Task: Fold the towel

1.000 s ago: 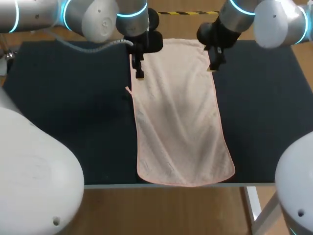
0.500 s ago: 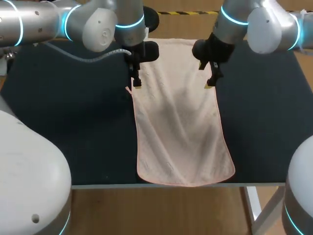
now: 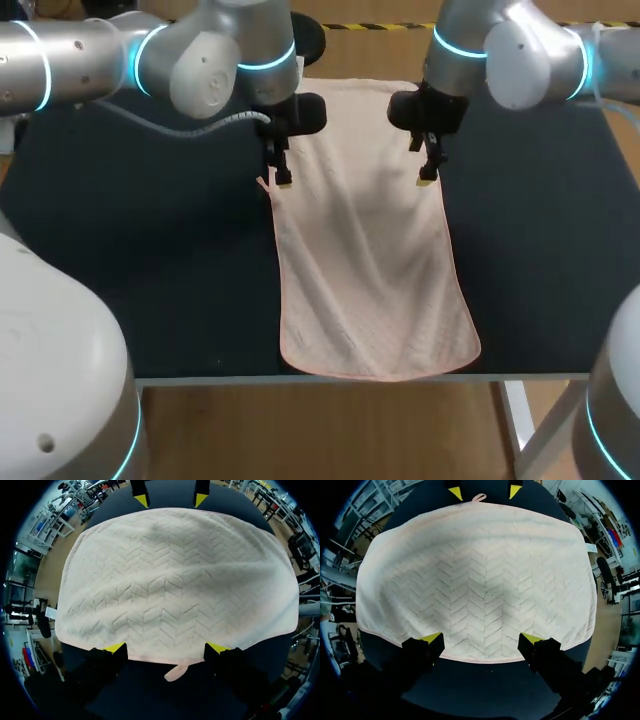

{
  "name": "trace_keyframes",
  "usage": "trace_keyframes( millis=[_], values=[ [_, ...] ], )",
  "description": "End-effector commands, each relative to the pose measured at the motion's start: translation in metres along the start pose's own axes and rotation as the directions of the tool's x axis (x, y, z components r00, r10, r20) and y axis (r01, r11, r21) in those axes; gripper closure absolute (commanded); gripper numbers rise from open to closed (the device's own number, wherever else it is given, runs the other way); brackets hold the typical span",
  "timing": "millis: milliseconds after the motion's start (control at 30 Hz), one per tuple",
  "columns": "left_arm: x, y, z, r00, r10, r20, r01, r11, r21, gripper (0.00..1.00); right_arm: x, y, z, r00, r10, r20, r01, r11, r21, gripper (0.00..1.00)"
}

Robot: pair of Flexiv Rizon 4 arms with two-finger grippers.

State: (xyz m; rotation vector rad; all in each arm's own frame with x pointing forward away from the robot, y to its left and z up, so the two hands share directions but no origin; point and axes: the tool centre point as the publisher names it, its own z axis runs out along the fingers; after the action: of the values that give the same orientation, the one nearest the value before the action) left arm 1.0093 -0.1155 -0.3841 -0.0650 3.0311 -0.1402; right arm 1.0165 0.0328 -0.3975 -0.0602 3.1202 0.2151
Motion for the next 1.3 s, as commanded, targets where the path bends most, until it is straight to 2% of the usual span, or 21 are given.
trace_keyframes(
  millis=[33,333,633,900,1300],
  values=[
    [-0.006,-0.004,0.012,1.0,0.002,-0.012,-0.002,1.0,-0.012,0.0,-0.009,-0.002,0.008,0.999,-0.007,-0.033,0.007,1.0,0.003,0.0],
    [-0.009,-0.007,0.029,1.0,0.011,-0.028,-0.012,0.999,-0.033,0.0,-0.005,-0.005,0.013,0.998,-0.019,-0.059,0.02,0.999,0.025,0.0],
    [-0.009,-0.007,0.044,0.999,-0.004,-0.038,0.004,1.0,-0.017,0.0,-0.005,-0.008,0.016,0.997,-0.02,-0.073,0.022,0.999,0.029,0.0],
    [-0.005,-0.003,0.059,0.998,-0.007,-0.063,0.006,1.0,-0.023,0.0,-0.006,-0.005,0.023,0.995,-0.026,-0.095,0.028,0.999,0.021,0.0],
    [-0.007,0.003,0.064,0.997,-0.004,-0.076,0.001,1.0,-0.03,0.0,-0.008,-0.008,0.048,0.991,0.038,-0.13,-0.035,0.999,0.026,0.0]
  ],
)
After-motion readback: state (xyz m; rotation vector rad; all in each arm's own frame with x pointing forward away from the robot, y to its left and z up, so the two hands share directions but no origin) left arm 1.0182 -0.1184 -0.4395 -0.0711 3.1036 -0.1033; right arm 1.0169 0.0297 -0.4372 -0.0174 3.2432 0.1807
